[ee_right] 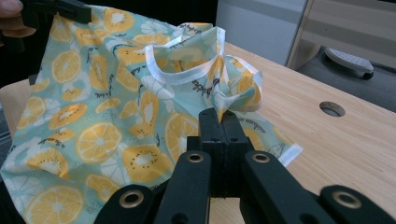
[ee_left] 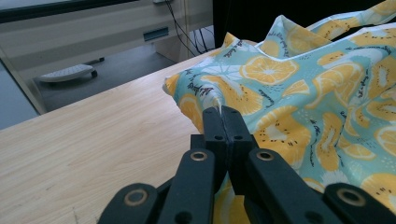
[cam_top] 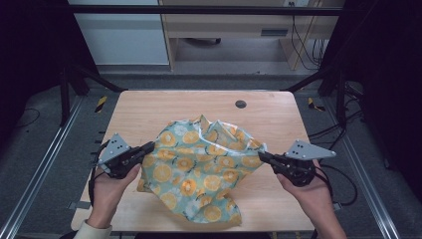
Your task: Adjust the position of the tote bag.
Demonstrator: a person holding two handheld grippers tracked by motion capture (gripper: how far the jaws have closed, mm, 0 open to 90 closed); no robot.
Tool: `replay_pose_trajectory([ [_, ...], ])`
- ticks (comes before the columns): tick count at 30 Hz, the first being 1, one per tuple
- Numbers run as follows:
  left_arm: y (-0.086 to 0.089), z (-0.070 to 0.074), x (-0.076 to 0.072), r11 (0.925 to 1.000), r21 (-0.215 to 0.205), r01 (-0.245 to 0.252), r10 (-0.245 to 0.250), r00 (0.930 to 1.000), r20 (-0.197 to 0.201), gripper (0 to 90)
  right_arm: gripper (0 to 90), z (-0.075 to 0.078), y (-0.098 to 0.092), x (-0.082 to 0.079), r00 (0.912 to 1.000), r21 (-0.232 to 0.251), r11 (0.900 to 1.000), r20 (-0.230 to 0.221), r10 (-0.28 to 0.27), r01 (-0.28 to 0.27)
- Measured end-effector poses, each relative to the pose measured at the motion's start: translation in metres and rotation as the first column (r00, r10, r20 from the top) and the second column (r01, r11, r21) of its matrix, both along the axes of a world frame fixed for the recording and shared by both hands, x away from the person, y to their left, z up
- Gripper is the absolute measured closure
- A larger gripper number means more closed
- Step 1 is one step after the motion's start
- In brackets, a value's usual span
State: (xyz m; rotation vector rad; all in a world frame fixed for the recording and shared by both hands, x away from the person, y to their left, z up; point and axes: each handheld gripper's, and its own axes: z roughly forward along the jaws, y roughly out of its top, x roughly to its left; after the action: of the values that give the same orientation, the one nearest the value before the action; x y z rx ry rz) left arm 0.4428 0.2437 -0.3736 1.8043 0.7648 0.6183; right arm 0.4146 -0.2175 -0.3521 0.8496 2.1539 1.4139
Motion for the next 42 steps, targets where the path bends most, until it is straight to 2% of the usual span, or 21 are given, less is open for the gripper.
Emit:
replay_pose_trajectory([
  [24, 0.008, -0.005, -0.015, 0.9994, -0.024, 0.023, -0.023, 0.9997, -0.007, 90.0, 90.0, -0.005, 0.002, -0.011, 0.9999, 0.0, 1.0, -0.004, 0.015, -0.015],
  [36, 0.008, -0.003, -0.028, 0.9977, -0.037, 0.057, -0.057, 0.9984, 0.002, 90.0, 90.0, -0.008, -0.002, -0.023, 0.9999, 0.006, 1.0, -0.006, 0.014, -0.014],
  [42, 0.009, -0.004, -0.037, 0.9968, -0.042, 0.068, -0.068, 0.9977, 0.0, 90.0, 90.0, -0.015, -0.003, -0.032, 0.9997, 0.007, 1.0, -0.022, 0.01, -0.01],
])
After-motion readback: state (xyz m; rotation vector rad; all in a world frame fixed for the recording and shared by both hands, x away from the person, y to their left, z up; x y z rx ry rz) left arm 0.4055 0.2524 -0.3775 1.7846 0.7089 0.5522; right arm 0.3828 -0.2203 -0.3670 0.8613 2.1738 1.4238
